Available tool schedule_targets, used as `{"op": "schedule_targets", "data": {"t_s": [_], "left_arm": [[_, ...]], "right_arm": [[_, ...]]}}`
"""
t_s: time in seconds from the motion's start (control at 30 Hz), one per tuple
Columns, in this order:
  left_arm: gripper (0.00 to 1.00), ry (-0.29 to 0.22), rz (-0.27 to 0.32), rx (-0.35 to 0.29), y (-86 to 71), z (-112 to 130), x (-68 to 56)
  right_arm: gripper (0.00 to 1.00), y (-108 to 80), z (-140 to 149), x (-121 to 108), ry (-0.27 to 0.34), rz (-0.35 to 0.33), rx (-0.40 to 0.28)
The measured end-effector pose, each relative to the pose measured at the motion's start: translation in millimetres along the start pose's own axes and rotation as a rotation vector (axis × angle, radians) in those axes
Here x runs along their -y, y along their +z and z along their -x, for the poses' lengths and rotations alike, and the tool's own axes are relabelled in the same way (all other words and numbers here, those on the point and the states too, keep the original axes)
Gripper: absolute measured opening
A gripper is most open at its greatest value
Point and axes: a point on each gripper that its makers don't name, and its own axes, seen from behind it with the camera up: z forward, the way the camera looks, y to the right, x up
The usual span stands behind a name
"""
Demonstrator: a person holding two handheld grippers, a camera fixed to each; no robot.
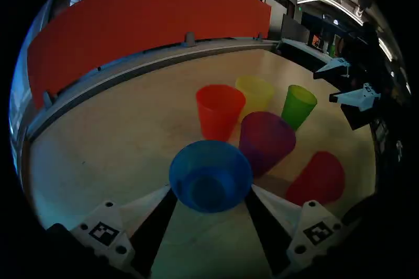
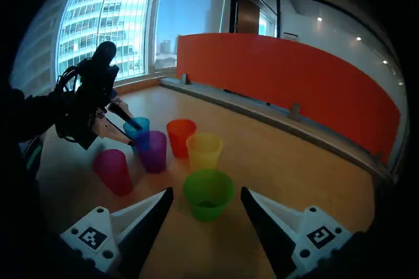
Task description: Pour water
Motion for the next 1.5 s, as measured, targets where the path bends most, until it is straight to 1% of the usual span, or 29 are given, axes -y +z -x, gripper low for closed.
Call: {"op": "schedule_targets", "data": {"t_s": [0.33,0.6,0.9,1.2,1.5], "left_arm": [[0.86,0.015,-0.01,0.002,3.2,-3,1.7],[0.84,0.036,-0.017,0.002,3.4,-4,1.6],[0.84,0.031,-0.014,0.003,1.8,-4,1.2],[0.84,0.032,-0.014,0.003,2.1,-3,1.4],[0.84,0.035,-0.012,0.007,2.1,-3,0.3]], "right_arm": [[1.0,3.6,2,0,0.0,-0.001,0.009],[1.0,5.2,6,-1,0.005,-0.002,0.015],[1.0,10.5,17,0,0.011,-0.003,0.034],[1.0,23.7,32,2,0.015,-0.003,0.068],[1.0,44.6,42,-2,0.018,0.005,0.094]]}}
